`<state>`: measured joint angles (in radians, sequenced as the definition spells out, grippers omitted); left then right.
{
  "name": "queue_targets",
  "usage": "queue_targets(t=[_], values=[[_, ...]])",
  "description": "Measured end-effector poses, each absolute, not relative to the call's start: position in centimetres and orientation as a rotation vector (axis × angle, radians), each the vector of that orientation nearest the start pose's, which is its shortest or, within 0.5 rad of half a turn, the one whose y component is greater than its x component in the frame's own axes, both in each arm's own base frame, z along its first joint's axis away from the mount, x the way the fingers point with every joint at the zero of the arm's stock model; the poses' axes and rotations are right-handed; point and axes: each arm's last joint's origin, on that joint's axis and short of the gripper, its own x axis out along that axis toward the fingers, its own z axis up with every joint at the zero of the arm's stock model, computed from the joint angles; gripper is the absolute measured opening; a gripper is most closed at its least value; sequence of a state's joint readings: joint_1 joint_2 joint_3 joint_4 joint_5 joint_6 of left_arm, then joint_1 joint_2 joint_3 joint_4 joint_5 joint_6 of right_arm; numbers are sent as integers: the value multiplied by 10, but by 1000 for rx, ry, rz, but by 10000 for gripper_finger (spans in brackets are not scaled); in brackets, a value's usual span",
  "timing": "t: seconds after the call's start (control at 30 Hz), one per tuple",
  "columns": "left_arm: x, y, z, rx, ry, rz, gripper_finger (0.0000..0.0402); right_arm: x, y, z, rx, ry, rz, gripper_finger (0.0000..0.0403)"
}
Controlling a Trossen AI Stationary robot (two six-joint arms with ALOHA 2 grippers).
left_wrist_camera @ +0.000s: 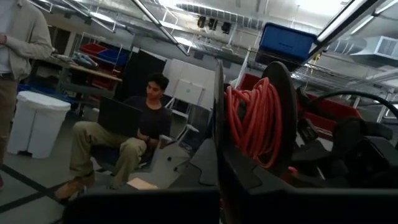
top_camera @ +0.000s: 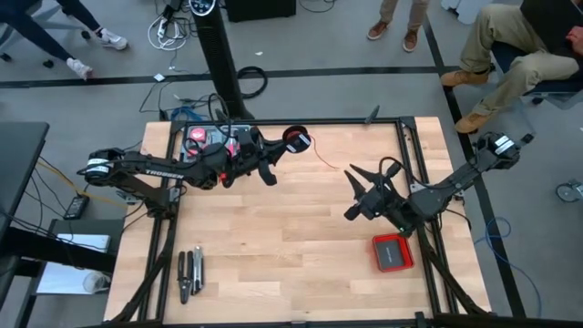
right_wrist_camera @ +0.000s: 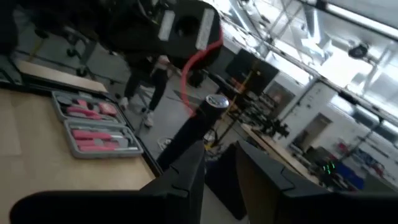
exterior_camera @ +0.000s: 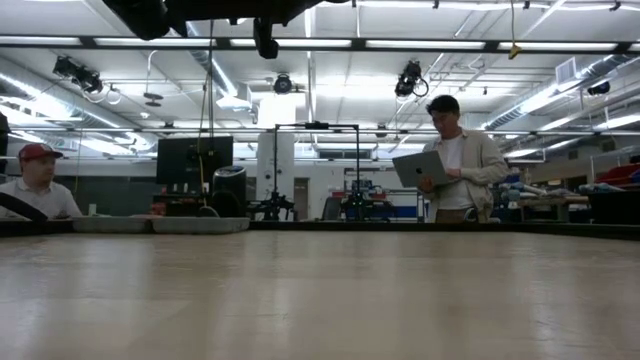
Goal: Coil cords
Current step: Coil the red wire onto the spool
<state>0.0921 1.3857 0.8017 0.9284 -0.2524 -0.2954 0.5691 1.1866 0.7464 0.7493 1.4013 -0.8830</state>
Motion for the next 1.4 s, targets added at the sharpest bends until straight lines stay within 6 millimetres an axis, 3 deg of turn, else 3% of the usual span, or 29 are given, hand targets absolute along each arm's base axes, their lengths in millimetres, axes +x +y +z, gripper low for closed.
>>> queue_targets(t=[0.27, 0.5, 0.83, 1.4], values=[[297, 35, 310, -316, -392, 289, 0, 226, 107, 313, -653, 231, -813, 97], [297, 35, 310, -315, -387, 290, 0, 241, 115, 323, -659, 225, -810, 107], [298, 34, 308, -316, -364, 282, 0, 250, 106, 321, -670, 216, -807, 106], [299, 28, 307, -322, -350, 250, 0, 258, 94, 317, -694, 212, -780, 59]])
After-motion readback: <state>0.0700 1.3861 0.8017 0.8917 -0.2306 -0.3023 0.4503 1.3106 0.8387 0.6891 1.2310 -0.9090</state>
